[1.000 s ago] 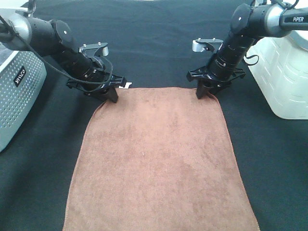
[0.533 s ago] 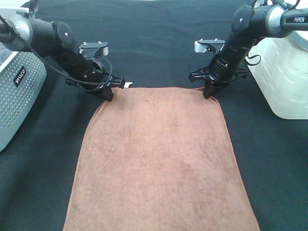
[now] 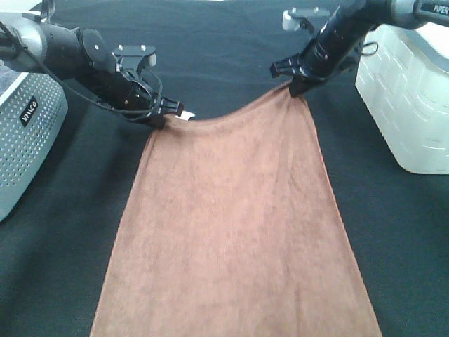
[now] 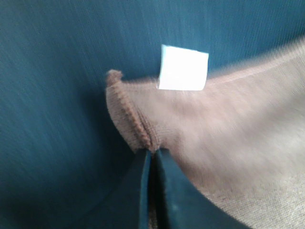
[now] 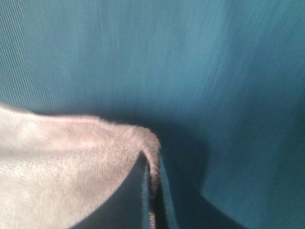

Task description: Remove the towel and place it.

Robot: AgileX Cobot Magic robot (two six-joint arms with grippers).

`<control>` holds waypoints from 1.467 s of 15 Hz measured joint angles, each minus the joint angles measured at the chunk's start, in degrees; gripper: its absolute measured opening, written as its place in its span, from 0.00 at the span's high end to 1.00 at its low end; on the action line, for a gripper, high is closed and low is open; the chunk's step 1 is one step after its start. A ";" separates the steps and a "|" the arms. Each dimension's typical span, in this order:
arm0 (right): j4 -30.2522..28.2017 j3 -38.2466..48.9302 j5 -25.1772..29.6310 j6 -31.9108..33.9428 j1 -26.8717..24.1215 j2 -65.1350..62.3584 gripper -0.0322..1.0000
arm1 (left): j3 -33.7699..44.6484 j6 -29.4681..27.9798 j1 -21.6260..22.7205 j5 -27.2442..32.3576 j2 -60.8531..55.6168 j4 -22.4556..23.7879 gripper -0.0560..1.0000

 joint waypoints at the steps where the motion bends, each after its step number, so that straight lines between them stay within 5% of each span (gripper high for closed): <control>1: -0.06 -1.20 -0.69 0.00 0.00 0.00 0.96 | 0.00 0.00 0.00 -1.95 -0.46 0.00 0.95; 16: -1.78 -3.04 -20.17 -1.38 0.00 0.00 0.96 | -4.87 0.23 0.00 -20.86 -0.86 2.41 0.95; 22: -1.72 -3.04 -23.26 -1.38 0.00 0.00 0.96 | -4.87 0.23 0.00 -22.57 -0.86 3.72 0.95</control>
